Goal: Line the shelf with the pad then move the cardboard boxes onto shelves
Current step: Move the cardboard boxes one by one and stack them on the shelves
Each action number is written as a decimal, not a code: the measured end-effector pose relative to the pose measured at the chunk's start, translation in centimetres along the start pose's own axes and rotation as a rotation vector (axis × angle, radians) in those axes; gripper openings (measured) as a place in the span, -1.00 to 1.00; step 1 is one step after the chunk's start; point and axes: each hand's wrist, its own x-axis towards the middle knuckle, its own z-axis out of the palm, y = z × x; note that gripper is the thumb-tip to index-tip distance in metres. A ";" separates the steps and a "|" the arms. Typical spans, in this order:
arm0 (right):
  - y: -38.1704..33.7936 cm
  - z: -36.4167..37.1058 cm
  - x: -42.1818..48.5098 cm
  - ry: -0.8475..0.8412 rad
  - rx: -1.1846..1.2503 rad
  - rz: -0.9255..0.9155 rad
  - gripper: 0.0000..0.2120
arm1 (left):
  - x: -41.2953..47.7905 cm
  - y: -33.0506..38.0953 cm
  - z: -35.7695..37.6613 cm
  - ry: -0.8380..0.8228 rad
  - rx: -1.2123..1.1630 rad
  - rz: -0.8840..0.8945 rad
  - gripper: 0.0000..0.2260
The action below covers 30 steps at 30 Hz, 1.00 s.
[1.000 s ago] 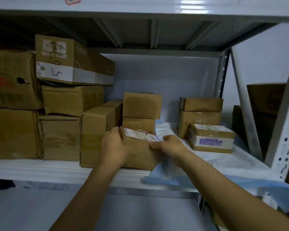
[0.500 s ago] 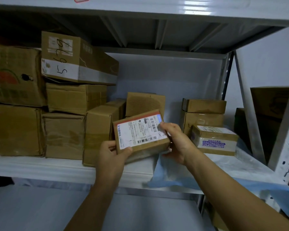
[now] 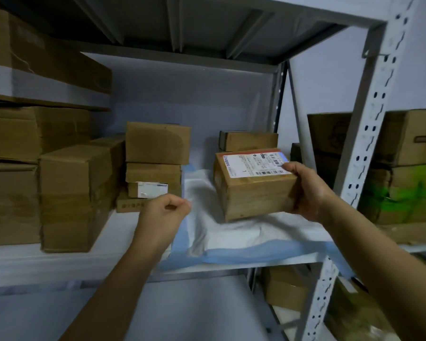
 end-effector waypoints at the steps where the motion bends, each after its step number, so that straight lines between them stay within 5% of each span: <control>1: 0.0 -1.4 0.0 0.026 -0.005 0.013 -0.77 | 0.2 0.1 1.2 -0.064 0.029 0.020 -0.93; 7: 0.7 -5.0 0.5 0.115 -0.096 0.083 -0.80 | 0.6 -0.1 5.6 -0.344 0.254 0.126 -0.86; 11: 0.9 -5.3 0.7 0.090 -0.162 0.119 -0.80 | 0.7 -0.2 6.5 -0.362 0.318 0.085 -0.57; 20: 0.3 -4.9 2.6 0.113 -0.541 0.182 -0.51 | 1.2 0.8 9.0 -0.500 0.372 0.114 -0.41; 24: 0.6 -4.9 3.5 0.158 -0.706 -0.006 -0.50 | 2.0 1.4 10.5 -0.464 0.440 0.149 -0.41; 30: 0.3 -5.3 3.5 0.088 -0.786 -0.092 -0.61 | 2.6 0.2 11.9 -0.526 0.464 0.127 0.15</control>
